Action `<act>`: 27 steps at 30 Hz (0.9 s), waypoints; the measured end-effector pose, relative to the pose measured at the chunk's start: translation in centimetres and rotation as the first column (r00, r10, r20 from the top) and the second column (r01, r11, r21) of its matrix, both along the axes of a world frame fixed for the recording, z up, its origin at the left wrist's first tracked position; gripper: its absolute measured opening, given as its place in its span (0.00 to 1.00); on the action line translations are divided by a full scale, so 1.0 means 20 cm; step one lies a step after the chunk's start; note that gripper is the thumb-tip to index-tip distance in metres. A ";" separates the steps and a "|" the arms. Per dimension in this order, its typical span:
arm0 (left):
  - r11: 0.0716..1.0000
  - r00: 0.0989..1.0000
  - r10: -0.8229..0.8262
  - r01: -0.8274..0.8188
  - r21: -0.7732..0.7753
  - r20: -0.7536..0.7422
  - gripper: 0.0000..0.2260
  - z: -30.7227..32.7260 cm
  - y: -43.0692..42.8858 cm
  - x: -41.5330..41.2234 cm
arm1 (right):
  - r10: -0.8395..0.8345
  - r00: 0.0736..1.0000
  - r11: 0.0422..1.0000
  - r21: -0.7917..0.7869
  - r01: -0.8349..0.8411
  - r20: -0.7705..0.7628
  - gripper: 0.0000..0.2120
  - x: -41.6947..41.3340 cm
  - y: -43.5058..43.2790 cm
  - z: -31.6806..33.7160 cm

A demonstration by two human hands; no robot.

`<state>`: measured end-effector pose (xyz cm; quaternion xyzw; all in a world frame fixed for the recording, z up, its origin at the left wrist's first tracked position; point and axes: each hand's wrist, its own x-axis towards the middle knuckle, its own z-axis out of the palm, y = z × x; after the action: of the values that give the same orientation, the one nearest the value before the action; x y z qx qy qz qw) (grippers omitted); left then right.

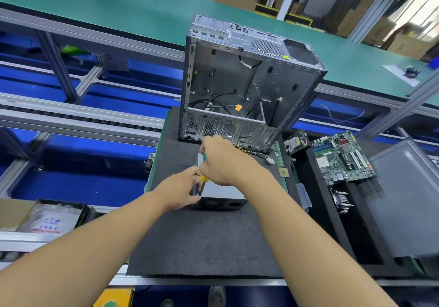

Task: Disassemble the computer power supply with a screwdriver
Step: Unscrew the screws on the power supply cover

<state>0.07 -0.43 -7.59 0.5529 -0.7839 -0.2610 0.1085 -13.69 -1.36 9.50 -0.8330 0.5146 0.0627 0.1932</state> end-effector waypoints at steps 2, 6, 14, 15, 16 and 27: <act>1.000 1.000 0.004 -0.004 0.014 -0.015 0.07 0.00 0.00 0.00 | 0.010 1.000 1.000 0.010 -0.010 -0.008 0.12 0.01 0.00 0.00; 1.000 0.999 0.006 -0.005 0.021 -0.043 0.05 0.00 0.00 0.00 | 0.005 0.998 0.994 -0.110 -0.012 -0.062 0.11 0.02 0.01 -0.01; 1.000 0.998 -0.005 0.006 0.018 -0.061 0.04 -0.01 0.00 0.01 | -0.015 1.000 0.998 0.061 0.014 0.020 0.10 0.02 -0.02 0.02; 1.000 0.998 -0.006 0.007 0.018 -0.067 0.04 -0.01 0.00 0.01 | -0.011 1.000 0.998 0.065 0.010 0.009 0.12 0.02 -0.02 0.02; 1.000 0.997 -0.007 0.009 0.022 -0.077 0.03 -0.01 0.00 0.01 | -0.007 1.000 0.997 0.071 0.006 0.002 0.13 0.02 -0.01 0.02; 0.998 0.991 0.042 -0.034 0.062 -0.126 0.02 0.01 0.01 0.00 | 0.065 0.997 0.998 0.004 -0.065 0.048 0.06 0.02 -0.02 0.00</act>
<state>0.17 -0.30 -7.39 0.5528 -0.7566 -0.3168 0.1467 -13.38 -1.80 9.50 -0.8501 0.4822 0.0504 0.2059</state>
